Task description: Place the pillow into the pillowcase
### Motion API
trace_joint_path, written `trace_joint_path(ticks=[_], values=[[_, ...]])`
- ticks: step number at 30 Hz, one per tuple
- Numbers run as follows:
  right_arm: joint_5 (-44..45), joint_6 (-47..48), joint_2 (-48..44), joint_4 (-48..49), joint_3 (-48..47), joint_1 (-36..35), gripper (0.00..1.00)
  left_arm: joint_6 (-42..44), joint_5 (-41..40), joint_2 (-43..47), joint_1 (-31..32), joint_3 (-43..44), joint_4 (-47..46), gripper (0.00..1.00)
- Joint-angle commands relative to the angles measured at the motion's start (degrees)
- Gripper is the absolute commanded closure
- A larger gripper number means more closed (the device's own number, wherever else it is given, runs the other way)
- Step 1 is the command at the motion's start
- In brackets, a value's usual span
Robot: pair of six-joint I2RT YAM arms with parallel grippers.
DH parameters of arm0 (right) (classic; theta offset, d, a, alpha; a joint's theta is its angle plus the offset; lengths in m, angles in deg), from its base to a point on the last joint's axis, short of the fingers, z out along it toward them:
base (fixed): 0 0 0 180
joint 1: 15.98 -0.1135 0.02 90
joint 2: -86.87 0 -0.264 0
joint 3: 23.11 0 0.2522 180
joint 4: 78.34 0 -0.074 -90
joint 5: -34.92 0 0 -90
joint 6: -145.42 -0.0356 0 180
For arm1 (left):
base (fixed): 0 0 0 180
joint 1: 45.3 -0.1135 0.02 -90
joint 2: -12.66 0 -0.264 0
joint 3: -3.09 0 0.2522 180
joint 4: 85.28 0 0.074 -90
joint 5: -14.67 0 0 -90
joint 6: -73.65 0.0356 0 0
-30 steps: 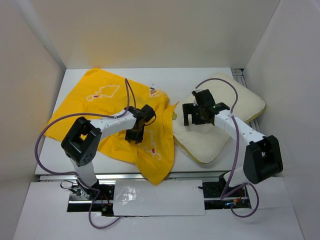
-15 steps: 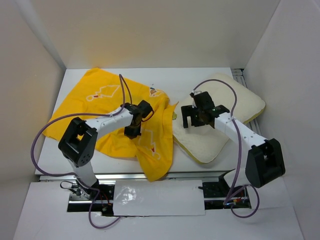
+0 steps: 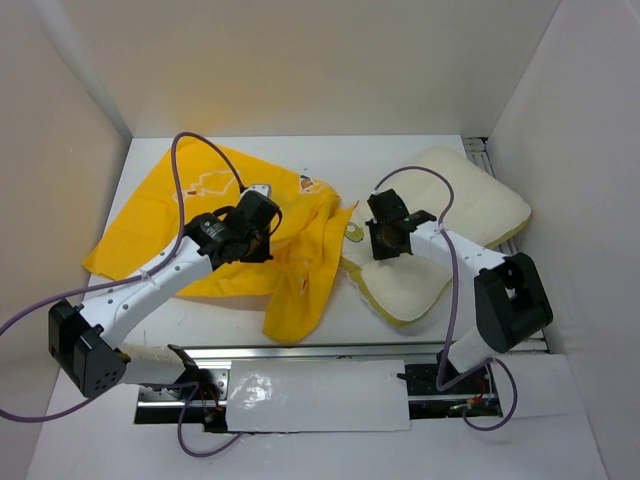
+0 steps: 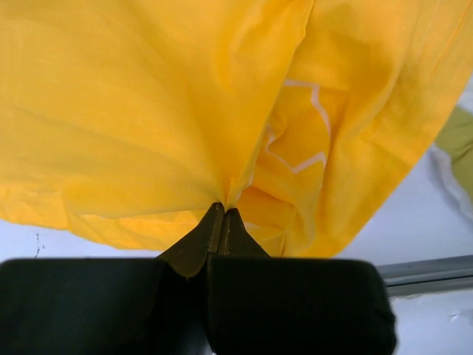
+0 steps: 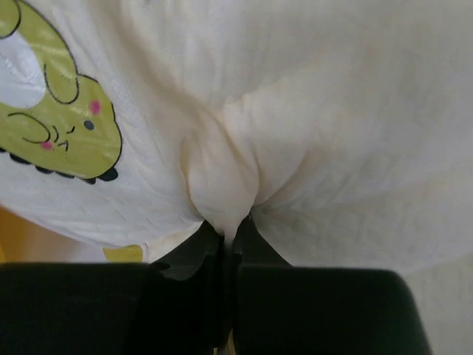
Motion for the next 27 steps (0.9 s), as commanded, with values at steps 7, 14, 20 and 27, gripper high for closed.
trace_joint_path(ticks=[7,14,20,27], values=[[18.98,-10.6,-10.35,-7.57,-6.83,11.2,1.0,-0.61,0.54,2.2,0.99,-4.18,0.5,1.0],[17.31,-8.14,-10.9,-9.5,-13.25,19.92,1.0,-2.8,-2.44,2.73,0.99,-4.19,2.52,1.0],[14.08,-8.14,-8.51,-7.5,-15.09,25.2,1.0,-4.04,-5.35,4.58,-2.61,-3.13,4.29,1.0],[-4.64,4.06,-13.51,-5.19,-19.05,15.12,1.0,-2.28,-1.13,4.41,-0.43,-4.88,0.34,1.0]])
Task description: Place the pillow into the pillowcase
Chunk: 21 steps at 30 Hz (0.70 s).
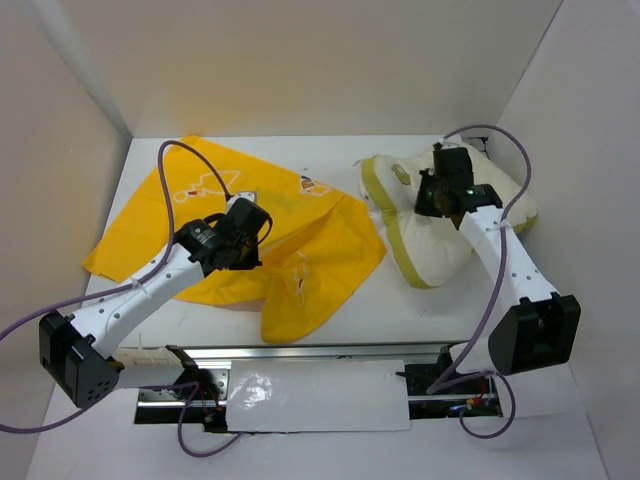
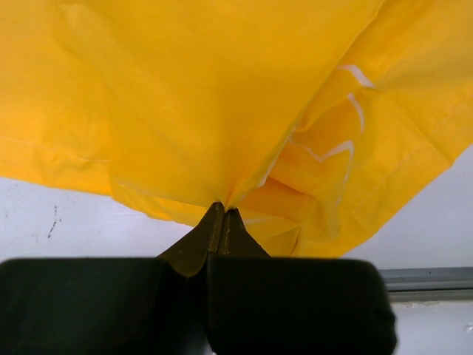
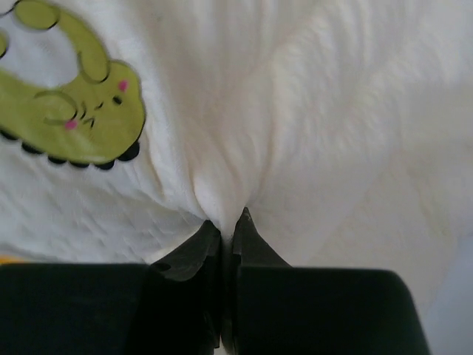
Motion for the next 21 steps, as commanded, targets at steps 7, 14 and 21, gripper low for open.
trace_joint_path(ticks=[7,14,21], values=[[-3.35,11.9,-4.5,-0.93,0.74,-28.09,1.0,-1.08,0.69,-1.38,3.53,-0.47,-2.64,1.0],[-7.54,15.58,-8.09,-1.65,6.29,-33.64,1.0,-4.42,-1.69,-2.07,4.05,-0.47,-1.33,1.0],[-15.82,19.54,-8.45,0.47,11.38,-38.03,1.0,-6.88,-3.0,-2.09,4.05,0.58,0.17,1.0]])
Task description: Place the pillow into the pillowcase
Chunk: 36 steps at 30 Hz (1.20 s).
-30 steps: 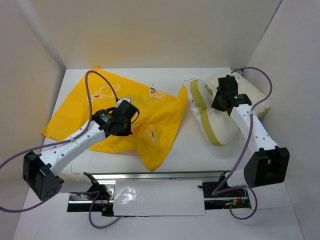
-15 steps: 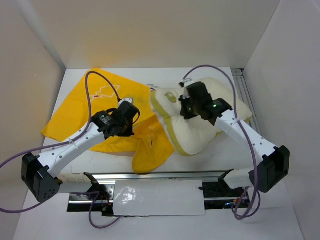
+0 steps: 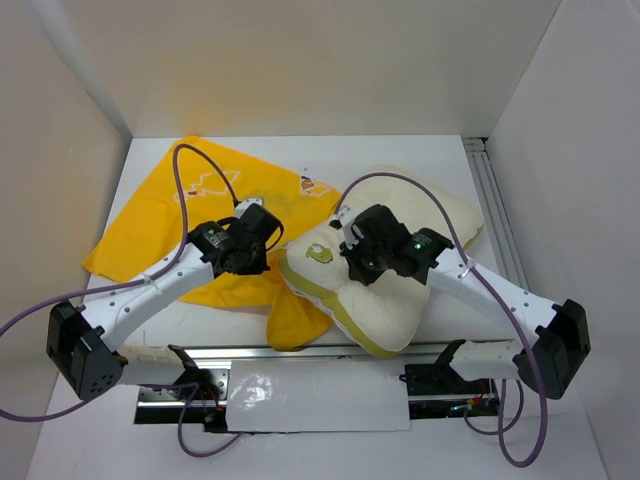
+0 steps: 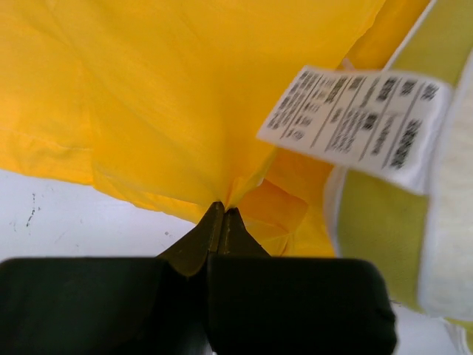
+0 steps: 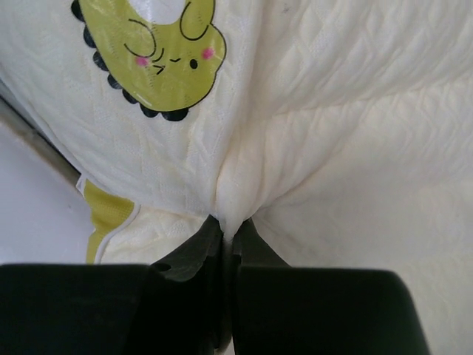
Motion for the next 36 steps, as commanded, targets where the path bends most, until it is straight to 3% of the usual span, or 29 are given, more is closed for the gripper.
trace_joint_path(ticks=[1,5,13,16,20,27,33,36], values=[[-5.97,4.46,-0.17,3.51,0.5,-2.72,1.0,-2.29,-1.83,0.61,0.34,0.93,-0.24,1.0],[-7.8,5.09,1.67,5.34,2.44,-4.39,1.0,-1.42,-1.82,1.66,0.95,0.93,-0.95,1.0],[-5.8,8.25,12.22,7.9,-6.42,-3.16,1.0,2.7,-0.16,8.07,6.75,-2.49,-7.8,1.0],[-3.77,3.62,16.44,9.3,-12.66,1.75,1.0,3.59,0.55,10.8,7.46,-4.6,-8.51,1.0],[-9.47,0.61,17.59,13.16,-16.36,9.82,1.0,2.99,0.55,12.64,7.98,-6.62,-7.72,1.0],[-7.64,-11.68,20.75,21.06,-19.28,12.4,1.0,2.98,3.97,13.26,9.04,-8.47,-10.09,1.0],[0.61,-23.73,23.21,35.49,-19.44,6.87,1.0,1.75,5.56,9.22,11.58,-7.78,-11.76,1.0],[14.02,-30.37,25.67,39.95,-20.24,2.66,1.0,1.13,6.69,8.69,12.2,-7.16,-14.73,1.0]])
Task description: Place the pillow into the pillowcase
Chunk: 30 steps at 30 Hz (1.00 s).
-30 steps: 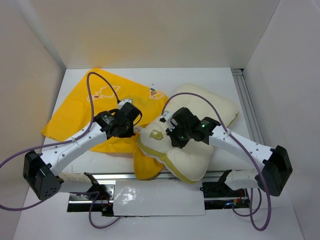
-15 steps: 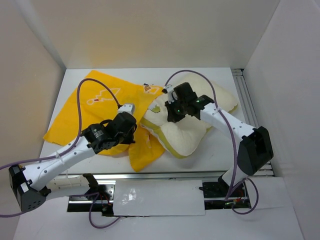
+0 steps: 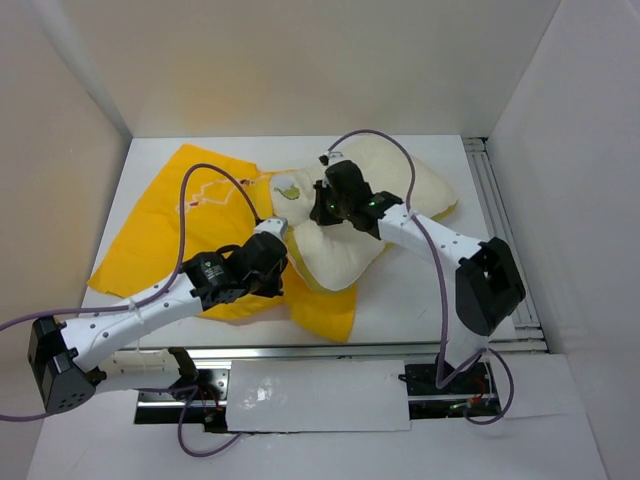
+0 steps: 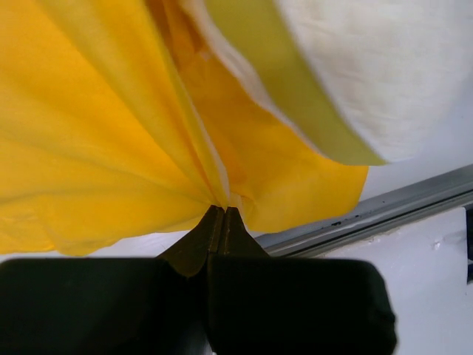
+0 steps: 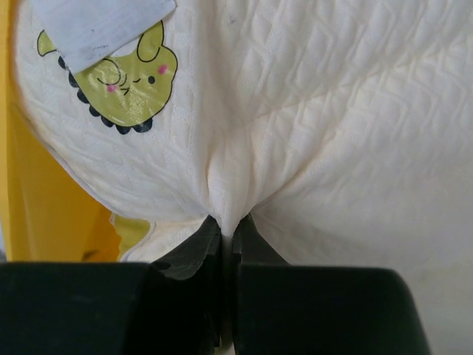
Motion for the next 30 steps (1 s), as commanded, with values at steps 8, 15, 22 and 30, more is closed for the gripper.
trace_joint_path(ticks=[8,15,22,30], values=[[31.62,-34.44,6.64,17.24,-8.96,-6.71,1.0,-4.16,4.72,0.02,2.83,-0.64,-6.03,1.0],[29.69,-38.94,12.45,17.34,-12.84,-5.92,1.0,-6.54,8.24,-1.13,4.67,-5.22,-9.2,1.0],[25.02,-42.81,15.26,28.39,3.14,-9.42,1.0,-7.07,9.65,-2.97,4.68,-5.22,-10.43,1.0],[21.33,-29.73,12.64,29.74,3.17,-7.77,0.36,-5.84,5.97,-6.93,4.68,1.19,-2.8,0.0]])
